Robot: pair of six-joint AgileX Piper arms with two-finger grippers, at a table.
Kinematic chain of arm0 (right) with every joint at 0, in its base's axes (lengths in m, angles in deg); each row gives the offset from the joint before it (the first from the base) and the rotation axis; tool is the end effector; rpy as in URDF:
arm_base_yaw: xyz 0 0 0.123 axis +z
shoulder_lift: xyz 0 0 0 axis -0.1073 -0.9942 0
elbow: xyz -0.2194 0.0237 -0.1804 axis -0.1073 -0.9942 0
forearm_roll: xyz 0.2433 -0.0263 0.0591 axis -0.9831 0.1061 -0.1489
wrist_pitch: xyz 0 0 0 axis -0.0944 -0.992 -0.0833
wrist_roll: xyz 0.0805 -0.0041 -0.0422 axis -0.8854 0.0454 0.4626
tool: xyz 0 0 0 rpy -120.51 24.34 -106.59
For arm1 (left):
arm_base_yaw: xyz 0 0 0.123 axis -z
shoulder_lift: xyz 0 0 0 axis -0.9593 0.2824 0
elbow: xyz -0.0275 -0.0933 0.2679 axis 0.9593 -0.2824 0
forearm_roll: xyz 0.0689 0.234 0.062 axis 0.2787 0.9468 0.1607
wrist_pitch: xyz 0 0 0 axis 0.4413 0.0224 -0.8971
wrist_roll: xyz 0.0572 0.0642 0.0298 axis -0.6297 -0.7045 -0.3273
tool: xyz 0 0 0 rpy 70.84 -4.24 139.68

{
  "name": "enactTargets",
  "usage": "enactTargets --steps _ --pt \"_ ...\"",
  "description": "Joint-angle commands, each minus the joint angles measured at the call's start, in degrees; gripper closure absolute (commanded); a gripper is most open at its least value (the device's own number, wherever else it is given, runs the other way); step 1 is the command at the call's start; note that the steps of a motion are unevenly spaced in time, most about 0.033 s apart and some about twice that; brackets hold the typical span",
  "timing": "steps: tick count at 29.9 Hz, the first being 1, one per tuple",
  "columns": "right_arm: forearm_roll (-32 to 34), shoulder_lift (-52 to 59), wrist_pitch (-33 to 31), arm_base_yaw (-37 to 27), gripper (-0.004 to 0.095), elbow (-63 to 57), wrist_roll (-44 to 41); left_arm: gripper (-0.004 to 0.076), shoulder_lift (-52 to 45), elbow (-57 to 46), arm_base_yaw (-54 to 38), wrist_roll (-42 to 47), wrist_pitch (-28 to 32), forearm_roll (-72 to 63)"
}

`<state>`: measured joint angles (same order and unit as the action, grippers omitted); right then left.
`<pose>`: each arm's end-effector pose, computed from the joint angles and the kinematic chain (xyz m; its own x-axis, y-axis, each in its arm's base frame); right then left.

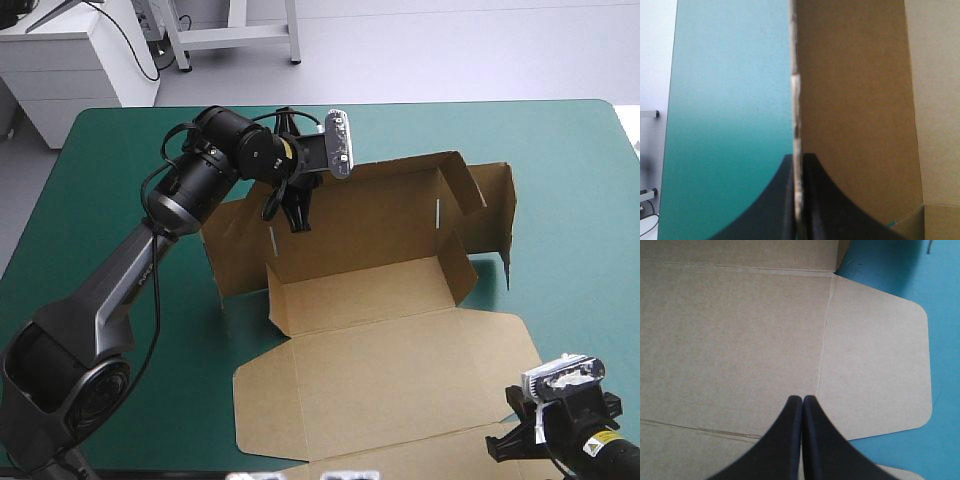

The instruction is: Fold the box

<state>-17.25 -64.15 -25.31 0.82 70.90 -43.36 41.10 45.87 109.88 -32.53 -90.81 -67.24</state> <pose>0.0414 0.0264 0.2703 -0.6433 -0.1595 -0.7488 -0.3047 0.9506 0.0593 0.3199 -0.2381 0.4008 0.1339 0.9113 -0.3894 0.8574 0.0906 0.5067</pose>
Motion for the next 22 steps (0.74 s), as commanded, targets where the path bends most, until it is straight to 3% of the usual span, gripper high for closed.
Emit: enactTargets --steps 1,18,22 --pt "-1.02 -0.68 2.83 0.06 0.0922 1.20 0.12 0.0732 -3.84 2.09 1.59 -0.33 4.62 1.43" --pt "-1.02 -0.68 3.05 0.06 0.0922 1.20 0.12 0.0733 -6.07 1.72 8.25 1.40 8.62 14.27" --pt "-1.02 -0.68 3.05 0.06 0.0922 1.20 0.12 0.0733 -8.44 -3.26 8.25 1.17 12.49 14.96"
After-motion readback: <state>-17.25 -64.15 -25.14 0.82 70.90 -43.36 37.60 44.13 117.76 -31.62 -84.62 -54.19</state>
